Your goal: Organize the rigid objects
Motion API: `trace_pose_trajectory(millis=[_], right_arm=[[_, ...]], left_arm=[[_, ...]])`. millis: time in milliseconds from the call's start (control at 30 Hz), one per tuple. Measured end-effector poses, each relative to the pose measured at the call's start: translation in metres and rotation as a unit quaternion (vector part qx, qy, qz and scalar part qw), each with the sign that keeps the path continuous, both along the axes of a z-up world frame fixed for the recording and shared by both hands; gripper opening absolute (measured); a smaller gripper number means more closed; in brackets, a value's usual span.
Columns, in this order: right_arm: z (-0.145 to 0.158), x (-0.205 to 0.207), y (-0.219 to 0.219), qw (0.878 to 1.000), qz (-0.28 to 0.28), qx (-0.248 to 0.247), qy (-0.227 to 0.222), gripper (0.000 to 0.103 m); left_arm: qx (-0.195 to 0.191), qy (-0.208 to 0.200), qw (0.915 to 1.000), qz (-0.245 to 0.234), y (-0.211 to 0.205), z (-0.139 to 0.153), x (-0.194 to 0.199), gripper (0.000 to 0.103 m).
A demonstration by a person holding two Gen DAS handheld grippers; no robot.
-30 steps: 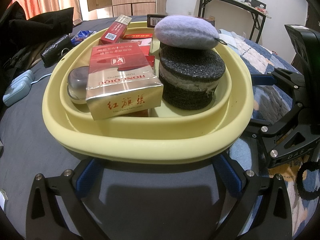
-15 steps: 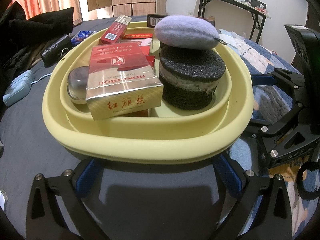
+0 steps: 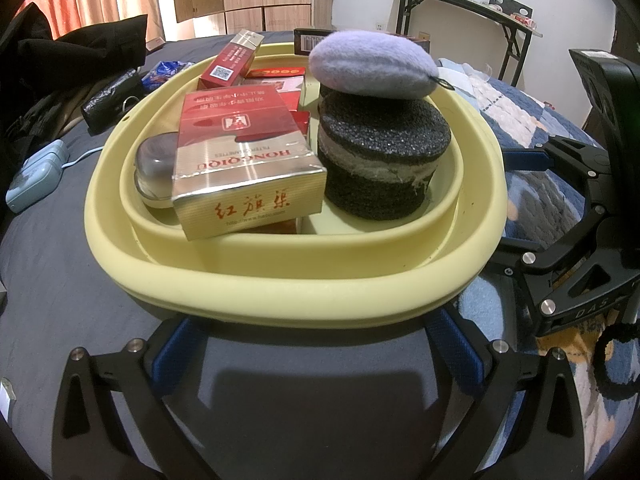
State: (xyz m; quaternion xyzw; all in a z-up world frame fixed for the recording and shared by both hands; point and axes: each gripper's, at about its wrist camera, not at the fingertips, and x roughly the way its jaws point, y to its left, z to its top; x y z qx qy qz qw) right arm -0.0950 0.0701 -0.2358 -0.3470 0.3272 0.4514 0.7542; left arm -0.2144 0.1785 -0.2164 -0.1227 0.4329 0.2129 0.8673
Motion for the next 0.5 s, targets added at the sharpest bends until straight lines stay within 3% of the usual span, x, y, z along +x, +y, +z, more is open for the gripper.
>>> trace_pose_trajectory(millis=[500], right_arm=[[-0.0002,-0.0001,0.0002,1.000,0.000,-0.001,-0.002,0.103]], left_arm=[[0.000,0.000,1.0000,0.000,0.0000,0.0000,-0.0002,0.103]])
